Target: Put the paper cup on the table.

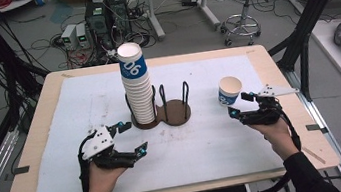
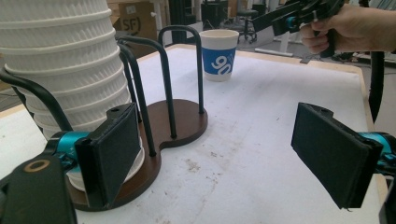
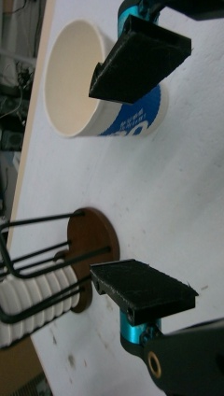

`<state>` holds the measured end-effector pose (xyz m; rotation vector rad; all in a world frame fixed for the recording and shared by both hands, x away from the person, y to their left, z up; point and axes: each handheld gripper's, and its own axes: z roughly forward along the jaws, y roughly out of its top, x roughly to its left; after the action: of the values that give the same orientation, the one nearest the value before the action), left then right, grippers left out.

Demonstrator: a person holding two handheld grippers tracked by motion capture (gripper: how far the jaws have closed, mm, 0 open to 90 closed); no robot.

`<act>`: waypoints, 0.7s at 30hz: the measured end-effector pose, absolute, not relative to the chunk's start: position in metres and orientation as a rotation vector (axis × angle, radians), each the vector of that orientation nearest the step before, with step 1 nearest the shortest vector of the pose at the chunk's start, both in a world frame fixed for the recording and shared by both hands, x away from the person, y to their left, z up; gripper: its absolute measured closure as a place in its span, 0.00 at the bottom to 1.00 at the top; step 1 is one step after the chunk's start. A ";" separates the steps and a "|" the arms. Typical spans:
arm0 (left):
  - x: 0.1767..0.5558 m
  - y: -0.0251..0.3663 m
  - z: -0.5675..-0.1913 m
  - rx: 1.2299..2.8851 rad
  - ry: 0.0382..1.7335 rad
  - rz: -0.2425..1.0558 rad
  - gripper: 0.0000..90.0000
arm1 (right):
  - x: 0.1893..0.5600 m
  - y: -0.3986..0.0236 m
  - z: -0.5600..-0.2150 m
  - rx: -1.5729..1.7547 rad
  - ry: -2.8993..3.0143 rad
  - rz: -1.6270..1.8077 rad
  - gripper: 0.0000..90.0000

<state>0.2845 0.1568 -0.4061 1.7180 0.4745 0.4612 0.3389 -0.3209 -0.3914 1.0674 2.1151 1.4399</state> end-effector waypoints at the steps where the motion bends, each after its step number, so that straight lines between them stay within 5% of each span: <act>1: 0.284 0.156 -0.406 1.719 0.473 0.464 0.17 | 0.338 -0.320 -0.391 1.048 2.118 1.454 0.16; 21: 0.287 0.156 -0.388 1.699 0.426 0.400 0.17 | 0.324 -0.306 -0.371 0.739 2.123 1.714 0.16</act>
<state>0.2871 0.1557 -0.3880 1.6993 0.4258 0.4002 0.3238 -0.3056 -0.3706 0.7394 2.1227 1.7142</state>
